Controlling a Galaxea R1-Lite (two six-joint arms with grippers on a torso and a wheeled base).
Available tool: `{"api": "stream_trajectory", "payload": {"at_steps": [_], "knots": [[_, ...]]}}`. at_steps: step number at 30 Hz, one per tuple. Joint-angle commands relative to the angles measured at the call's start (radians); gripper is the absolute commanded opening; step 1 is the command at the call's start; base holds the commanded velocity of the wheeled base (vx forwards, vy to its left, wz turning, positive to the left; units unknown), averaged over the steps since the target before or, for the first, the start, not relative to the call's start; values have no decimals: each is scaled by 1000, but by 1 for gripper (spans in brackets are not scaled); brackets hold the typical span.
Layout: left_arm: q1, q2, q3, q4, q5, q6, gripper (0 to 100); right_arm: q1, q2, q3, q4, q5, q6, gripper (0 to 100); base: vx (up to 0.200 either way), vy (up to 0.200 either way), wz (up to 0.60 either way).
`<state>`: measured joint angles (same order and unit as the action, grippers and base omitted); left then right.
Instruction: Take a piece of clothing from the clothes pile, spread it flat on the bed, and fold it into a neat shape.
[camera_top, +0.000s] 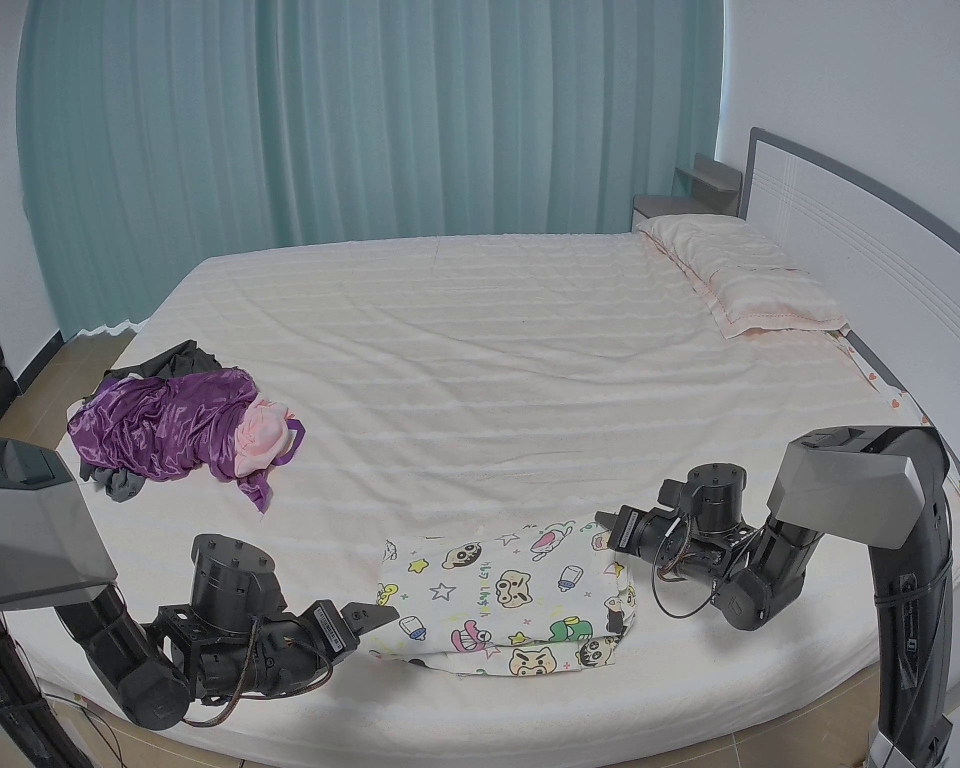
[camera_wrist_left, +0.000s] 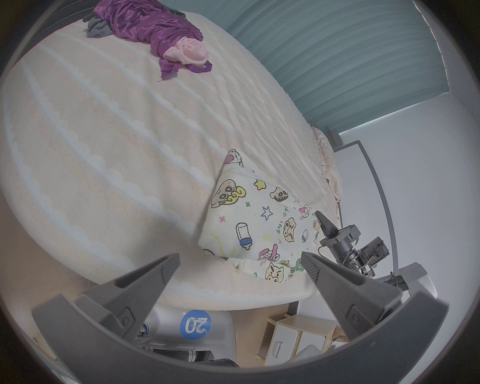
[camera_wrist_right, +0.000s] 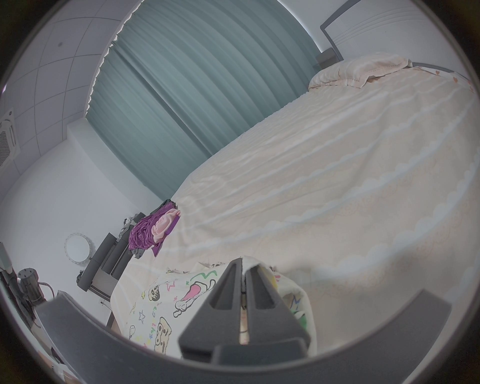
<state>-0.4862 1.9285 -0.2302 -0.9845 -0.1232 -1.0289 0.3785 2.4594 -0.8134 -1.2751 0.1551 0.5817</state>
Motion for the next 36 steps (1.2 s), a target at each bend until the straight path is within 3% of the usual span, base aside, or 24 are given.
{"api": "stream_trajectory", "payload": {"at_steps": [1, 12, 17, 20, 24, 36], "knots": [[1, 10, -1, -2, 2, 0, 100, -4, 35, -10, 0, -2, 0, 100, 0, 0, 0], [8, 12, 2, -2, 0, 0, 100, -30, -123, 97, 13, 23, 23, 100, 0, 0, 0], [8, 12, 2, -2, 0, 0, 100, -24, -209, 316, 13, 175, -23, 100, 0, 0, 0], [8, 12, 3, -2, 0, 0, 100, -21, -203, 367, 13, 221, -71, 100, 0, 0, 0], [8, 12, 3, -2, 0, 0, 100, -1, -151, 382, 0, 225, -128, 100, 0, 0, 0], [8, 12, 2, -2, -1, 1, 100, 46, -86, 369, -66, 221, -131, 100, 0, 0, 0]]}}
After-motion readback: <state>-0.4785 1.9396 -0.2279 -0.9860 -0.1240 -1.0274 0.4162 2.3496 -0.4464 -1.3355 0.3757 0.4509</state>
